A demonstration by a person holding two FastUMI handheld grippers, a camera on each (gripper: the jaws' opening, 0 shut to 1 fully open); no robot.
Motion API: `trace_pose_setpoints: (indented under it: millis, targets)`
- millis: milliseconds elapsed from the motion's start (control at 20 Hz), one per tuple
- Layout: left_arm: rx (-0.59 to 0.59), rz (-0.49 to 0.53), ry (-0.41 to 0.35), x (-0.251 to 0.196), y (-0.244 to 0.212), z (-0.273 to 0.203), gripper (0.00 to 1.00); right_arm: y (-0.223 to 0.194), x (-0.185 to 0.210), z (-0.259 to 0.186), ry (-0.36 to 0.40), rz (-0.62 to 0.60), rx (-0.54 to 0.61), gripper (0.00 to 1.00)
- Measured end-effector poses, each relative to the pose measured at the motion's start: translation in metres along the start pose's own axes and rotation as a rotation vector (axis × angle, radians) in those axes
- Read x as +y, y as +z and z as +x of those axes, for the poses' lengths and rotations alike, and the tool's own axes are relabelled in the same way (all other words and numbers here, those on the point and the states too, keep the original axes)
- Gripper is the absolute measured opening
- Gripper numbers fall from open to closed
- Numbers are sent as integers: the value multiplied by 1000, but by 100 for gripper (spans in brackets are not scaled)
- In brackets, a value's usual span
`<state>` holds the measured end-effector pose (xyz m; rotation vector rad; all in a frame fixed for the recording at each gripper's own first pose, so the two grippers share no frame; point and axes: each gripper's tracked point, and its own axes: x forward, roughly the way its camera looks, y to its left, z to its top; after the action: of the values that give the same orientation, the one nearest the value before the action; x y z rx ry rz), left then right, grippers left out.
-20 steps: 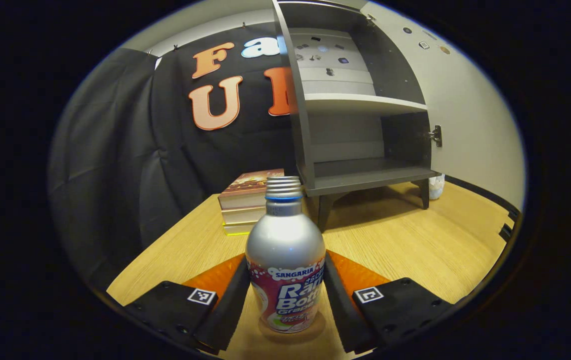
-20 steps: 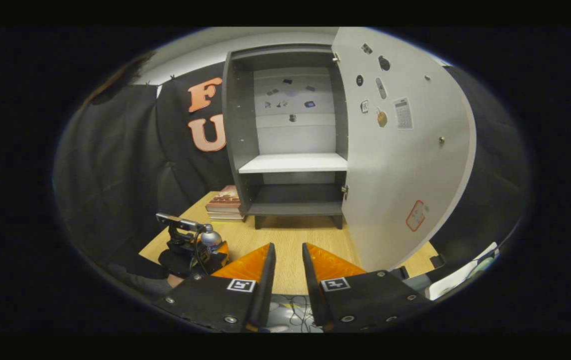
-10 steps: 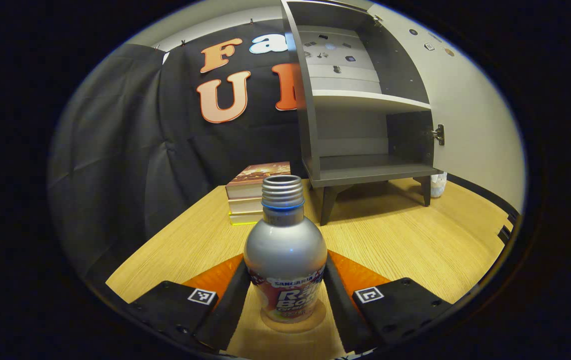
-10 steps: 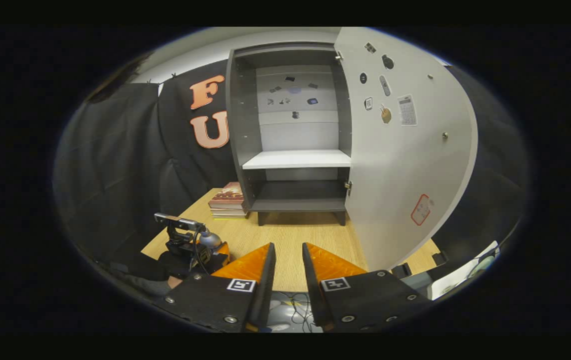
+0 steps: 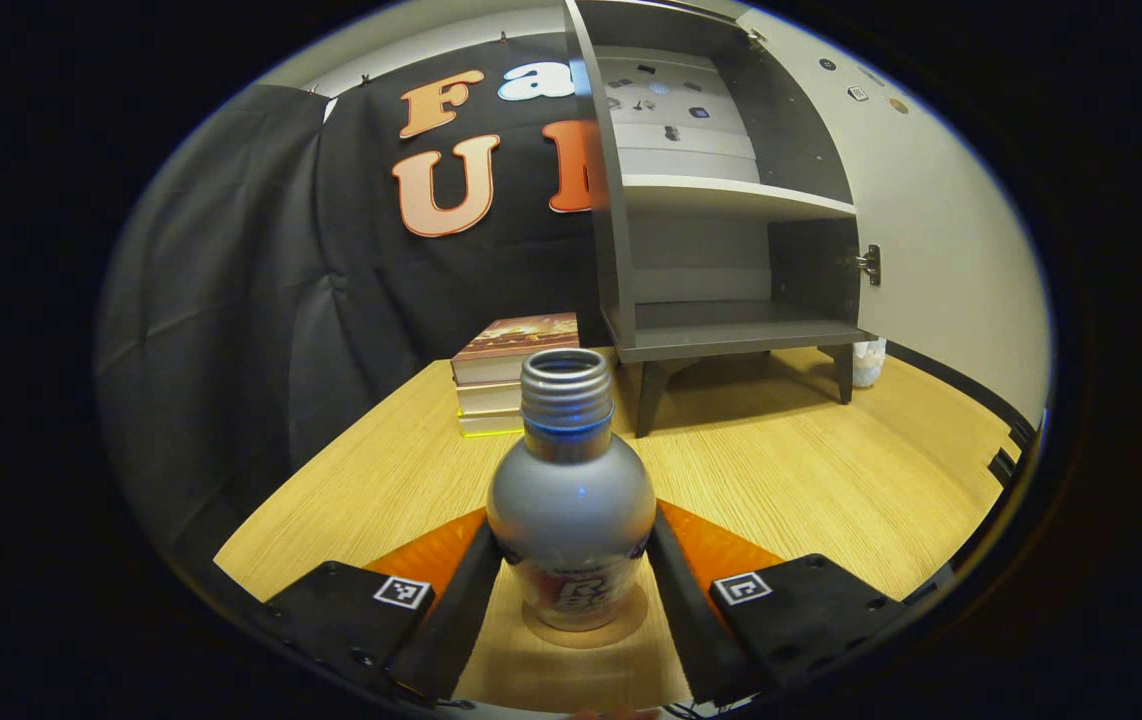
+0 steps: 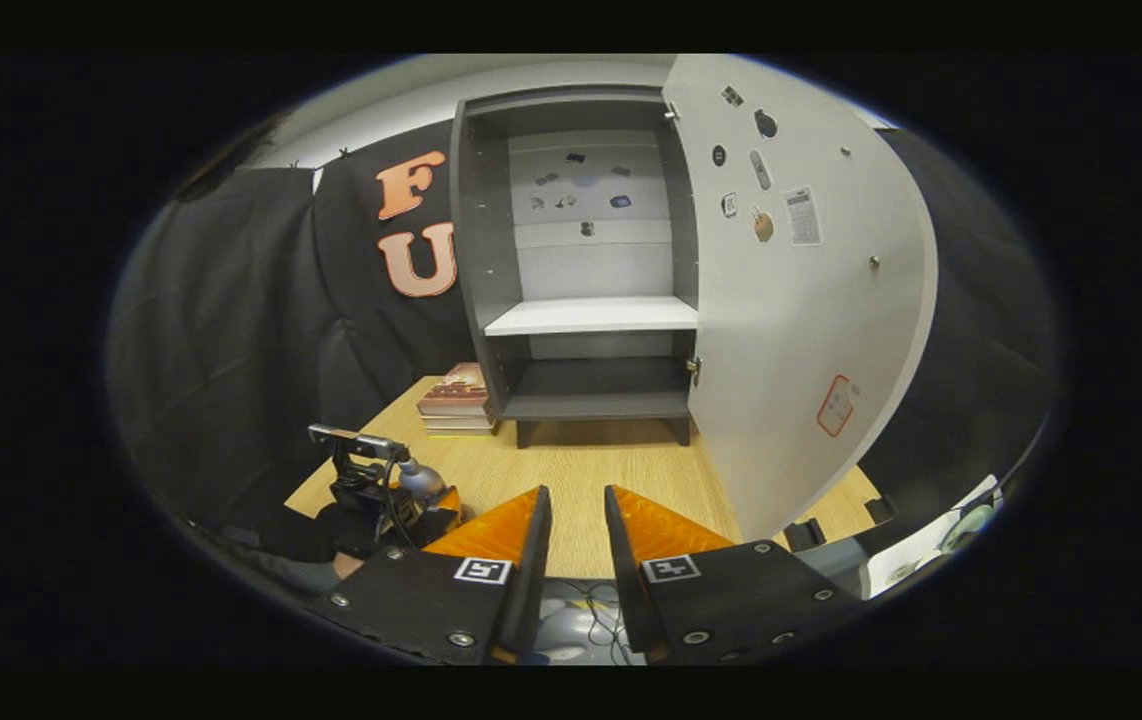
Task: Open the cabinet door with the right hand, grasp the bottle in the cabinet with the left hand and place it on the coaster, then close the cabinet door with the right hand.
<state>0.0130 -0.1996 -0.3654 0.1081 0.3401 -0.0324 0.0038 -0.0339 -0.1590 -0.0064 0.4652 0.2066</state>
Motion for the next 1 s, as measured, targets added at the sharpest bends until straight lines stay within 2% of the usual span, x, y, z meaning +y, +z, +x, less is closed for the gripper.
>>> trace_pose_setpoints:
  millis: [150,600,800,1000]
  targets:
    - [-5,-5,-22,-2,2,-3,95,-2,2,0,5,7,2,33]
    - [-27,7,-2,6,18,-21,95,1,2,-5,21,28,-21,34]
    - [-57,10,-6,11,39,-39,95,9,-3,-14,18,48,-63,33]
    - [-118,9,-15,9,82,-64,95,23,-11,-29,7,56,-119,33]
